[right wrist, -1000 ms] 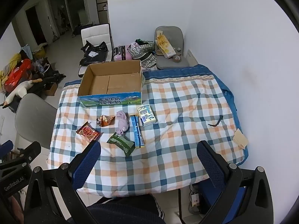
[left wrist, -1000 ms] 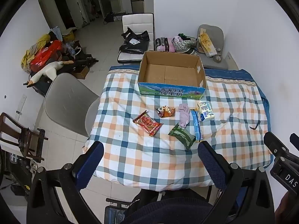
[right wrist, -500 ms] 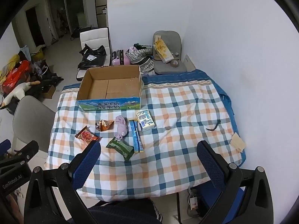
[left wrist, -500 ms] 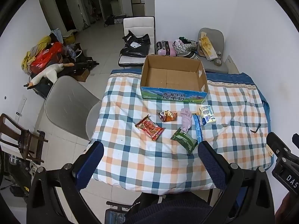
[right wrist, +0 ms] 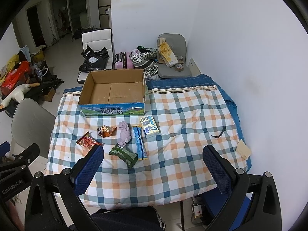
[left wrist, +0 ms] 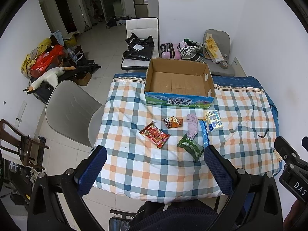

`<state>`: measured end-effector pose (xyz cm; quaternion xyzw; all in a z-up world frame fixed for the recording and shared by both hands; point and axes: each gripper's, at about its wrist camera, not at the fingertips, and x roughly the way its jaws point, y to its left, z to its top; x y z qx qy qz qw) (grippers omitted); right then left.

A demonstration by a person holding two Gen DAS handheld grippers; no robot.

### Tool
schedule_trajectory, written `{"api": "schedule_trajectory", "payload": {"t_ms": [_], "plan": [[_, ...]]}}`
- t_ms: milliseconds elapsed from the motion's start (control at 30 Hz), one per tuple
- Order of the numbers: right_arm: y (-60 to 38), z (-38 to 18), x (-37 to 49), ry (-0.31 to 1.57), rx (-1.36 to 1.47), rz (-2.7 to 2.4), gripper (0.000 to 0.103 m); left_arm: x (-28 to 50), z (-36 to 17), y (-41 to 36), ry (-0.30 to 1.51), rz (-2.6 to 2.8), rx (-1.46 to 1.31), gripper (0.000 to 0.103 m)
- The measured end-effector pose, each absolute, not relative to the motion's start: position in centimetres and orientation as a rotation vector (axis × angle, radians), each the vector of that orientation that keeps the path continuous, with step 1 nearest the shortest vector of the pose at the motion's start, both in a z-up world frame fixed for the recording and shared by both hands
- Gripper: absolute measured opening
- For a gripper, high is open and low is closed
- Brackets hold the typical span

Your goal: Organize soft objects

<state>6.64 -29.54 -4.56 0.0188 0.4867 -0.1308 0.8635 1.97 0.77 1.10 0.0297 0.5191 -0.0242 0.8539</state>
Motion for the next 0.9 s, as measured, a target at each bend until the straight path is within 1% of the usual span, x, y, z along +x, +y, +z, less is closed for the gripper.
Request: {"api": "schedule_trajectory", "payload": {"t_ms": [700, 900], "plan": [[-29.3, -4.0, 7.4, 1.013, 0.028, -0.267, 0.103, 2.9, 1.4, 0.7, 1.09, -0.051, 0.068, 0.103], [-29.8, -2.7, 8.5, 1.006, 0.025, -0.262, 0.103, 2.6, 1.3, 0.9, 1.084, -0.052, 0.065, 0.103]]}}
